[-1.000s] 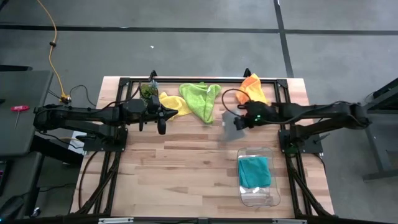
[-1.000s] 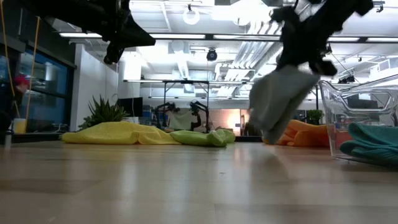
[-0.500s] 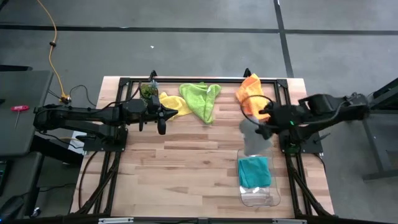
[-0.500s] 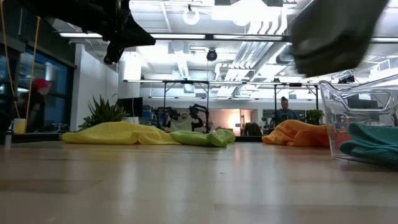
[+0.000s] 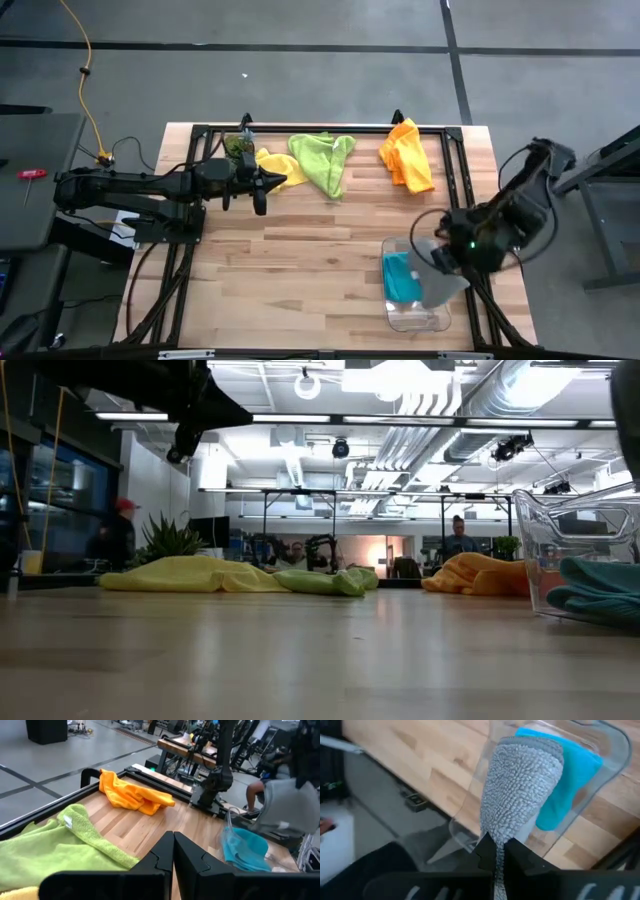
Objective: Fold microfiber towels
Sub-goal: Stack the folded gray microfiber cloth on top of the blue microfiber cloth in the transparent bin
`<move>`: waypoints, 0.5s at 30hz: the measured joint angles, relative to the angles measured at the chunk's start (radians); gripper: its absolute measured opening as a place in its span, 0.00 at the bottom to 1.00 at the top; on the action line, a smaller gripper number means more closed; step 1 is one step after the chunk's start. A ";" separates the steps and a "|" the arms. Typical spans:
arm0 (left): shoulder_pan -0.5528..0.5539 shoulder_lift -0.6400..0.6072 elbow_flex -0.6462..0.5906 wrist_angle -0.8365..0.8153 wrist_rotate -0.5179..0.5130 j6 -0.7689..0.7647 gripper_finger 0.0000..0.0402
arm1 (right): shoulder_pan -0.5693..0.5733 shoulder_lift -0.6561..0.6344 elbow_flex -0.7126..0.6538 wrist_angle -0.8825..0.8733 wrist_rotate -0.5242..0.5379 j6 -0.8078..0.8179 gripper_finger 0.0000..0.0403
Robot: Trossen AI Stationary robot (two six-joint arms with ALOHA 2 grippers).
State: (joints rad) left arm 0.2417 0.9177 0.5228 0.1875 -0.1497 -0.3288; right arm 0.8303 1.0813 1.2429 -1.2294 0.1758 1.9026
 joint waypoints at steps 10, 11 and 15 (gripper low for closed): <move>0.000 0.000 0.000 0.005 0.000 0.000 0.00 | 0.092 0.126 -0.108 0.217 0.171 0.238 0.00; 0.000 0.000 0.000 0.005 0.000 0.000 0.00 | 0.085 0.131 -0.123 0.255 0.201 0.240 0.00; 0.000 0.000 0.000 0.005 0.012 0.000 0.00 | 0.043 0.146 -0.180 0.354 0.239 0.245 0.00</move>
State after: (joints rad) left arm 0.2417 0.9178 0.5228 0.1923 -0.1374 -0.3292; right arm 0.8732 1.2272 1.0626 -0.8751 0.4148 2.1471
